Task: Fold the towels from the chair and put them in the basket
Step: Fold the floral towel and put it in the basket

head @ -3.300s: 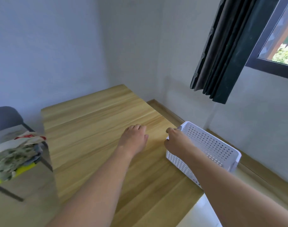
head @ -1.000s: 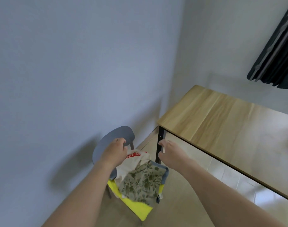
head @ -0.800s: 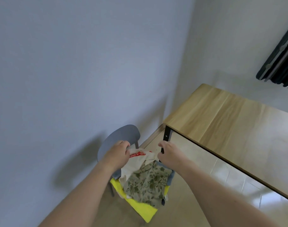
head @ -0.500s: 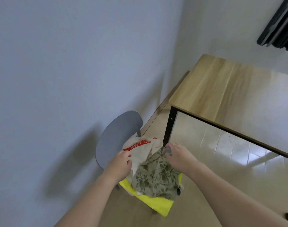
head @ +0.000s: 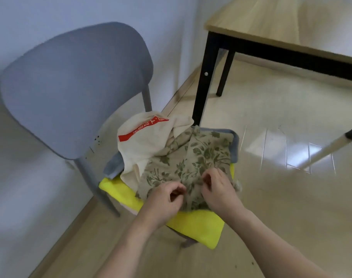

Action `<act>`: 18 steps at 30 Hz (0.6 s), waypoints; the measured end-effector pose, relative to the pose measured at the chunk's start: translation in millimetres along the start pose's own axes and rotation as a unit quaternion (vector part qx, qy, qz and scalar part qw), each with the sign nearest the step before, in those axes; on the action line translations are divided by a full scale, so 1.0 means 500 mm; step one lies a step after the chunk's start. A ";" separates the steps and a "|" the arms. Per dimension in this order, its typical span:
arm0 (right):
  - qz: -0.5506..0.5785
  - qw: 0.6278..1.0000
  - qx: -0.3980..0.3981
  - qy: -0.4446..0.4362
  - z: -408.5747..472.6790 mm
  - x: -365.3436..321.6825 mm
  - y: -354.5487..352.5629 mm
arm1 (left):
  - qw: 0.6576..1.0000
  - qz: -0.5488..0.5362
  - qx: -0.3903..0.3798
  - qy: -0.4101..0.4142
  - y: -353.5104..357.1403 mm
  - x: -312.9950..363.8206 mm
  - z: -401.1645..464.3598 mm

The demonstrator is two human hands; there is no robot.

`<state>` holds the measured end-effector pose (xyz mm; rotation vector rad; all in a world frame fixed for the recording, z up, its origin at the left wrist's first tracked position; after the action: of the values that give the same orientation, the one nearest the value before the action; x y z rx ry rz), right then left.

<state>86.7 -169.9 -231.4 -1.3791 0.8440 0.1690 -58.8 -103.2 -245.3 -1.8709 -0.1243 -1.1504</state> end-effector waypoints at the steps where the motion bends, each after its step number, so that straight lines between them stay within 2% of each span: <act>1: 0.008 0.999 0.034 -0.017 -0.004 0.017 0.011 | 0.999 0.020 0.018 0.027 0.009 -0.008 0.002; 4: 0.031 0.987 0.123 -0.095 -0.025 0.039 0.033 | 0.988 0.092 0.015 0.124 0.035 -0.026 -0.003; 7: 0.066 0.976 0.171 -0.118 -0.051 0.062 0.045 | 0.982 0.109 -0.008 0.156 0.048 -0.042 -0.015; 10: 0.081 0.974 0.176 -0.115 -0.076 0.079 0.064 | 0.980 0.089 0.053 0.171 0.041 -0.039 -0.028; 18: -0.018 0.988 0.131 -0.078 -0.118 0.059 0.083 | 0.954 0.131 0.156 0.221 0.037 -0.008 -0.048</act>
<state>58.8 -224.4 -279.5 -1.1186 0.6838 0.1310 -67.8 -130.4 -256.5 -1.2756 0.1808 -1.2503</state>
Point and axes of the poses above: each hand's wrist, its own z-axis towards the middle knuckle, its own y-axis out of the palm, x = y × z, the point moved 7 cm from there along z, towards the middle knuckle, and after that the axes turned 4 degrees about z, right-handed, at the moved point
